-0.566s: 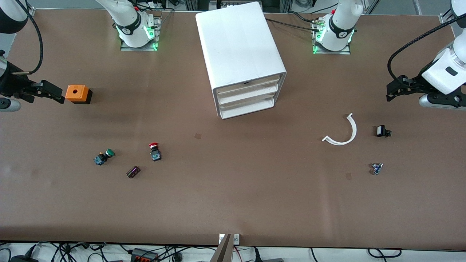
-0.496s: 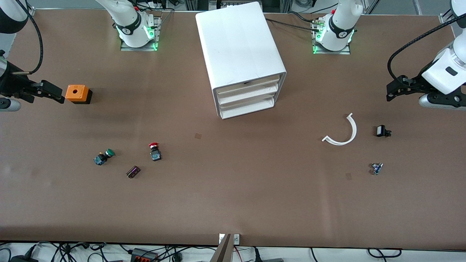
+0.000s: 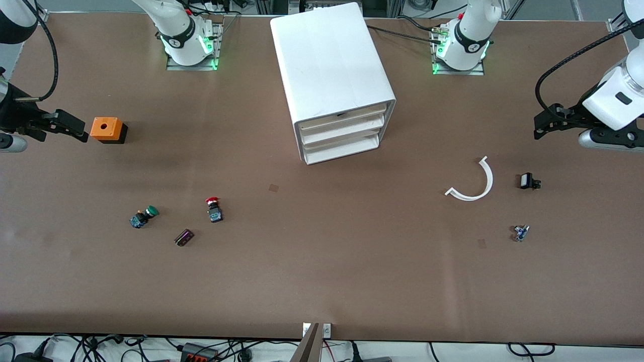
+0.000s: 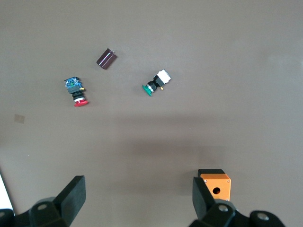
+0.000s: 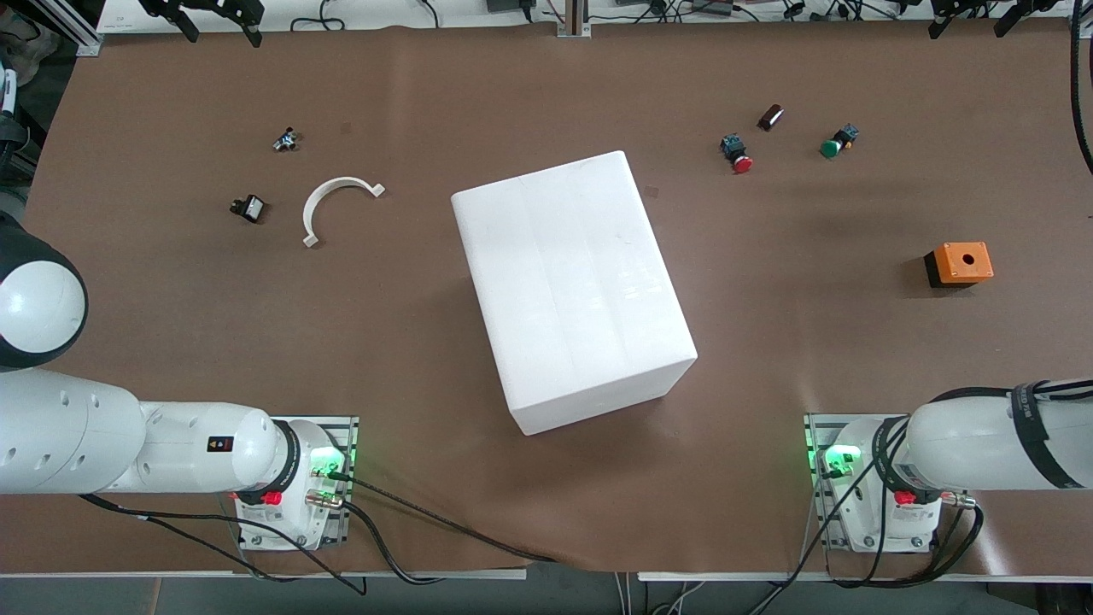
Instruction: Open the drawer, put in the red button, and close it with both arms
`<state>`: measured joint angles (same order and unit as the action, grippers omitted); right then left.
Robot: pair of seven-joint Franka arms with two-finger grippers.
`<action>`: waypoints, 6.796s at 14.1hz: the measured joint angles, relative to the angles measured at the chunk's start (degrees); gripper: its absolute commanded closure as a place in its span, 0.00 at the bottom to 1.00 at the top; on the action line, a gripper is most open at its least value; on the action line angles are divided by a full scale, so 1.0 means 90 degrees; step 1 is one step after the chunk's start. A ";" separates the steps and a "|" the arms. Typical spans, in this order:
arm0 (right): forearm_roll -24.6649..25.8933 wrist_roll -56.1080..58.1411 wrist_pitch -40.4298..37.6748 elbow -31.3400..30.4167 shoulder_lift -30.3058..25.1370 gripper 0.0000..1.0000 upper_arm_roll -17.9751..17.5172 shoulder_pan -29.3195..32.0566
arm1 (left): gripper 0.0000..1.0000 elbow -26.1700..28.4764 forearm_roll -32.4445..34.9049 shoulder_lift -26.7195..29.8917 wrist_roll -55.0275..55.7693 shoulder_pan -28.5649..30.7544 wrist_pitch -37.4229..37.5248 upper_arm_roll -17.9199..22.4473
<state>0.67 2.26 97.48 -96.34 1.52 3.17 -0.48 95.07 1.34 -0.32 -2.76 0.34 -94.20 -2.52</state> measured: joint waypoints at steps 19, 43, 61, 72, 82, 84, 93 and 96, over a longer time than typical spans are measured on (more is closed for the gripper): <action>0.0000 0.0000 0.0000 -0.0008 0.0031 0.00 -0.0020 -0.0030 | 0.00 0.0907 -0.4169 -0.1838 -0.1691 -0.0560 0.0834 -0.0145; 0.0000 -0.0025 0.0398 0.0040 0.0965 0.00 -0.0016 -0.0757 | 0.96 0.3148 -0.7984 -0.2701 -0.6748 -0.0879 -0.1425 -0.0801; -0.0791 -0.0005 0.2286 0.0296 0.2879 0.00 -0.0068 -0.1392 | 0.00 0.0331 -0.5585 -0.3527 -0.3827 -0.0258 -0.1229 -0.0434; -0.0818 0.1204 0.2773 0.1014 0.4597 0.00 -0.0082 -0.1690 | 0.00 -0.1023 0.0471 -0.2324 -0.0601 -0.0239 0.0870 -0.0396; -0.0566 0.1266 0.2924 0.1055 0.4879 1.00 -0.0042 -0.1813 | 0.00 0.0094 0.0313 -0.0379 -0.0362 0.0092 0.0126 -0.0472; -0.0565 0.1268 0.2925 0.1142 0.4878 1.00 -0.0042 -0.1814 | 0.00 0.0214 0.0309 -0.0210 -0.0193 0.0134 0.0027 -0.0452; -0.0568 0.1286 0.1714 0.3577 0.4605 1.00 -0.0100 -0.2328 | 0.00 -0.0435 0.0307 -0.0383 0.0524 0.0182 0.0366 -0.0466; -0.0584 0.0890 0.1650 0.3776 0.4436 1.00 -0.0105 -0.2995 | 0.00 -0.0488 0.0304 -0.0438 0.0525 0.0180 0.0386 -0.0471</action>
<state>-4.58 10.26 112.33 -62.36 41.44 2.23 -27.44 90.67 4.08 -4.26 1.96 1.96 -90.73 -6.77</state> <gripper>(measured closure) 0.595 0.000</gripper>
